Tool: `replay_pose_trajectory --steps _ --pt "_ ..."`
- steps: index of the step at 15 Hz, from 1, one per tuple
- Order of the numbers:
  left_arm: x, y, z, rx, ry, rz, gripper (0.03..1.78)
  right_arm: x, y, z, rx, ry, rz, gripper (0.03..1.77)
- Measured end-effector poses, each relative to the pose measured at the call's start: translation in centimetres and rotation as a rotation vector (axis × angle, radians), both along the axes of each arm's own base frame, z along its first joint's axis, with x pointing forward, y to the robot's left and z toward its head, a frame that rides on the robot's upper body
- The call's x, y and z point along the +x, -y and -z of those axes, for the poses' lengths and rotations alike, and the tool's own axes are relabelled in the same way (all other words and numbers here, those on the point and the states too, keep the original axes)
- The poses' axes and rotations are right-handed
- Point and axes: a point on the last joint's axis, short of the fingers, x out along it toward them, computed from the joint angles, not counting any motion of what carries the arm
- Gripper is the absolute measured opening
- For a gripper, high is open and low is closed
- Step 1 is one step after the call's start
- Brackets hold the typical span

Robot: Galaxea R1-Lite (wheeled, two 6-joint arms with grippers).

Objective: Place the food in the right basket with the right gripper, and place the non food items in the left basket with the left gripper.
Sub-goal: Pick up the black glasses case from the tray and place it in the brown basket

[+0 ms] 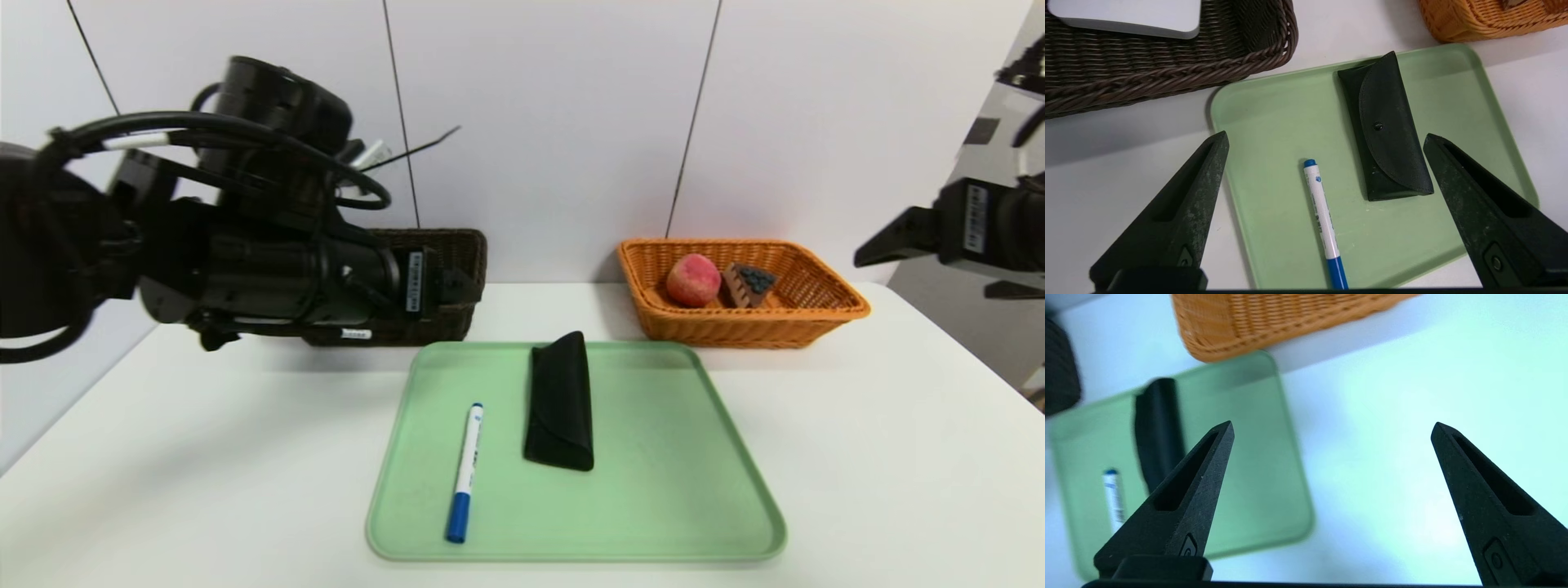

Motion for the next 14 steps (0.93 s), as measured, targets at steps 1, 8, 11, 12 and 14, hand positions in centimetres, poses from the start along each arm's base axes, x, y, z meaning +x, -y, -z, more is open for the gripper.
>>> replay_pose_trajectory --steps 1,8,11,12,14 --pt "0.5 1.3 0.4 0.023 -0.014 0.011 1.69 -1.7 0.7 0.2 -0.032 0.004 -0.002 1.67" --pt "1.6 7.0 3.2 0.117 -0.090 0.123 1.69 -7.7 2.7 2.8 -0.163 0.148 -0.299 1.69" --pt "1.4 8.0 4.1 0.137 -0.104 0.150 1.69 -5.0 2.2 3.5 -0.118 0.221 -0.411 1.69" --pt "1.4 8.4 4.3 0.140 -0.106 0.158 1.69 -3.7 2.2 3.7 -0.096 0.234 -0.443 1.69" --pt "1.6 8.9 4.7 0.144 -0.109 0.165 1.69 -1.4 2.4 4.4 -0.049 0.226 -0.502 1.69"
